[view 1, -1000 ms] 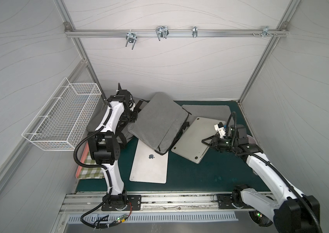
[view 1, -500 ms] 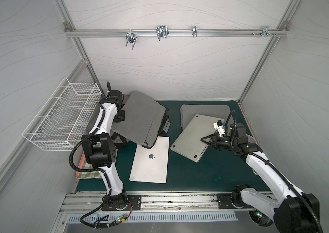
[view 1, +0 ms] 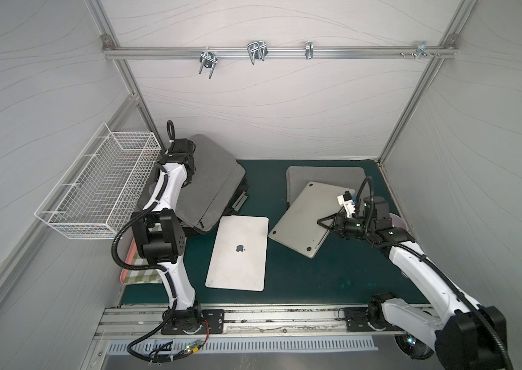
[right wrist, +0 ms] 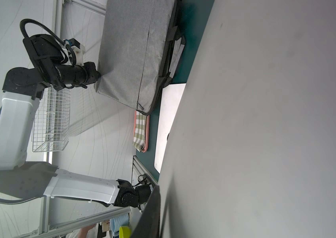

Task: Open the zippered laptop bag and take out the laptop
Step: Place the zippered laptop bag in the zippered laptop bag.

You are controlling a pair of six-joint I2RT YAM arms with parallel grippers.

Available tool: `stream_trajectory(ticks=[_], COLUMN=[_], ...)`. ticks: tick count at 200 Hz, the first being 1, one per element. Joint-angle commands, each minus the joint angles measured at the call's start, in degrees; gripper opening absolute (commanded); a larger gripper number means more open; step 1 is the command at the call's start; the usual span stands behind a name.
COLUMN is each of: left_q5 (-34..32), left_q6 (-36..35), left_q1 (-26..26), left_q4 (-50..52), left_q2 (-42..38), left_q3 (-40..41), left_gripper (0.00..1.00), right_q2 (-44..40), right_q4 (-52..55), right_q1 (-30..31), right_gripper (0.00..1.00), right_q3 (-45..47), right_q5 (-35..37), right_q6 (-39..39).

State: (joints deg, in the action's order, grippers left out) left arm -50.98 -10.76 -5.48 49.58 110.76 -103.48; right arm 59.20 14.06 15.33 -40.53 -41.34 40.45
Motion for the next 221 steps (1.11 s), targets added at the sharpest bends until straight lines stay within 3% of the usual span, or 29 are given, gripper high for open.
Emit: stream_trajectory(ticks=[1,28,55,98,127,181,221], left_q5=[-8.7,-9.2,-8.6,-3.8,2.8,17.6,23.0], left_q6=[-3.1,-5.2,-4.7,-0.7,2.9,8.7,14.9], left_q1=[-0.2,-0.2,-0.2,-0.1,1.7,10.7,19.5], left_q4=[-7.5,-11.8,-10.9,-3.3,4.0,11.5,13.0], left_q2=[2.7,4.5,6.7,7.4,6.1,0.1,-1.1], left_q3=[1.4,3.7,3.1,-1.2,-4.6,-2.6,1.2], left_gripper=[0.00,0.07,0.21,0.51,0.63,0.71,0.73], right_q2=[-1.5,-1.8,-1.9,-1.6,-1.4,-1.6,-2.3], right_q4=[-8.8,-8.6,-8.8,-8.6,-8.5,-7.5,-6.7], right_q1=[0.4,0.3,0.4,0.4,0.4,-0.7,-2.4], right_gripper=[0.00,0.00,0.00,0.00,0.00,0.00,0.00], right_q3=[-1.2,-0.7,-0.6,-1.4,-1.7,-2.3,-2.1], right_q5=[-3.1,-2.9,-3.0,-2.9,-2.7,-3.3,-4.3], right_q6=[-0.8,-0.9,-0.8,-1.2,-1.4,-2.4,-3.1])
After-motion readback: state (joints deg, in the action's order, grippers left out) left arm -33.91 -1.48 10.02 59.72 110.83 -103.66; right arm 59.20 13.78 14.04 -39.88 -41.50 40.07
